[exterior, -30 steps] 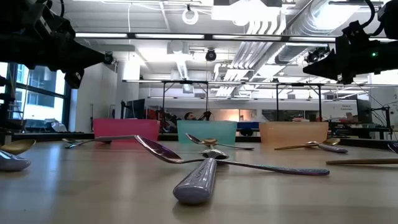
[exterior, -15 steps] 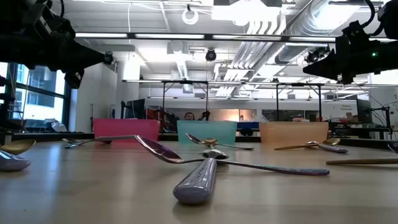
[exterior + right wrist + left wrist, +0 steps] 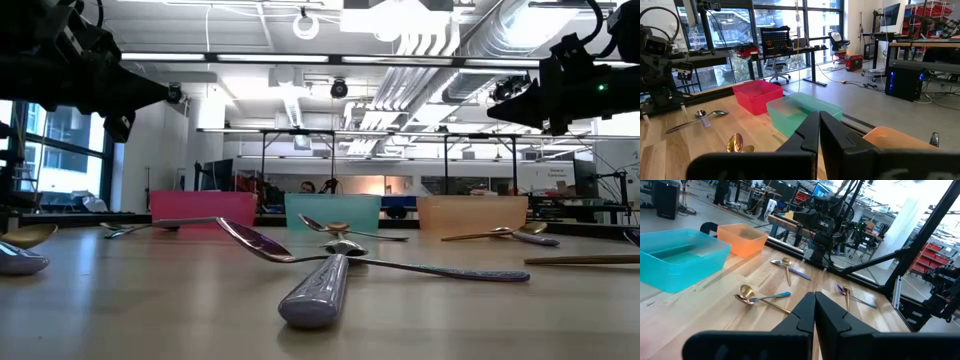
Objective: Sort silverware by color (type)
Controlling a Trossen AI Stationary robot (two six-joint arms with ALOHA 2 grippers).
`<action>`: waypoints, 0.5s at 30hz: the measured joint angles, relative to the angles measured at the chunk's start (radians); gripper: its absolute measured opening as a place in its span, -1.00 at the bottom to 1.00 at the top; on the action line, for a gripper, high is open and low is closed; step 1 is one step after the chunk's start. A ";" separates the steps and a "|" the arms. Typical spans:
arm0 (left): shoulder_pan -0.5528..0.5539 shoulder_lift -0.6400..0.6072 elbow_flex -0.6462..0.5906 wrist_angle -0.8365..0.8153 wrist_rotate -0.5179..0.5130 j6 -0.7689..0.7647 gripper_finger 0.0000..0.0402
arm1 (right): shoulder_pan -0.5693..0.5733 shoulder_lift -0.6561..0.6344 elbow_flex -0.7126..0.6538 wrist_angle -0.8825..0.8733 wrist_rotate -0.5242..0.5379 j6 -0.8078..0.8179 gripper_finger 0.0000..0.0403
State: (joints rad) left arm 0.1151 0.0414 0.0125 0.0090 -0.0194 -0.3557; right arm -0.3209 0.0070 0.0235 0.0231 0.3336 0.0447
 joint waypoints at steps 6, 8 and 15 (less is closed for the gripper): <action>0.001 0.000 0.000 0.039 -0.070 0.000 -1.00 | 0.000 0.000 0.000 0.001 0.000 0.000 -1.00; 0.001 0.000 0.001 0.062 -0.134 0.000 -1.00 | 0.000 0.000 0.000 0.002 0.000 0.017 -1.00; 0.001 0.000 0.001 0.072 -0.215 0.000 -1.00 | -0.002 0.000 -0.001 0.076 0.026 0.096 -1.00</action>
State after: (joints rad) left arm 0.1165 0.0414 0.0132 0.0807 -0.2347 -0.3553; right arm -0.3225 0.0074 0.0223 0.0989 0.3592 0.1409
